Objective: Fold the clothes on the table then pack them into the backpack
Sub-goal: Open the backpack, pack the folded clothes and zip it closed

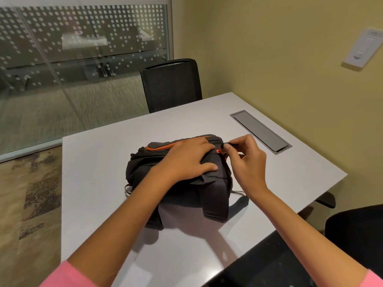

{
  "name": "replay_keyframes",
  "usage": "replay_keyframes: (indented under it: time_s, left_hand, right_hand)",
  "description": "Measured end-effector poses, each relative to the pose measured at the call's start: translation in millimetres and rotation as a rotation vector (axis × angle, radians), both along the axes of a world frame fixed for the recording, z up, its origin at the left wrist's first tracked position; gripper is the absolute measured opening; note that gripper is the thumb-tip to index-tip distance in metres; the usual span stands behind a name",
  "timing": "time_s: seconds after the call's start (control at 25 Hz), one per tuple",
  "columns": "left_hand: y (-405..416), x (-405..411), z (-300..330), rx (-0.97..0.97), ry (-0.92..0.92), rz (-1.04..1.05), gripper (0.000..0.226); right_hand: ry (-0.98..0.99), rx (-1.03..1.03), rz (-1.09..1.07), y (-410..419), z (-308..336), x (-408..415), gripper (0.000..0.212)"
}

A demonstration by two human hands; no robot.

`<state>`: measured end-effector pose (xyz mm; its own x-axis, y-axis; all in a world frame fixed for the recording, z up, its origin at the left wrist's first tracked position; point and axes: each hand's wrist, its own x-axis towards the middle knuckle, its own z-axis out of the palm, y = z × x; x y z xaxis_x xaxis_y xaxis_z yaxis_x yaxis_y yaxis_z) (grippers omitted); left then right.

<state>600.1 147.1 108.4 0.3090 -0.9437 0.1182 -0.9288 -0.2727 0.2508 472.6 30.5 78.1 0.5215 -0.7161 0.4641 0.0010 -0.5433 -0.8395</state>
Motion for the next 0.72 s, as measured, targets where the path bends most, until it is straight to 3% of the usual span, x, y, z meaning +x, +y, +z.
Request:
replay_keyframes:
  time_s: [0.08,0.24,0.48,0.72]
  left_hand:
    - [-14,-2,-13,-0.053,-0.098,0.065,0.045]
    - [-14,2,-33,-0.308,-0.111,0.109,0.016]
    - [1,25,-40,-0.461,-0.157,0.166,0.027]
    - [35,56,-37,-0.536,-0.117,0.269,0.021]
  right_hand:
    - [-0.011,-0.005,0.015,-2,5,0,0.01]
    - [-0.005,-0.011,0.047,-4,4,1,0.011]
    - [0.062,0.157,0.061,-26,-12,8,0.014]
    - [0.147,0.221,0.081,-39,-36,29,0.016]
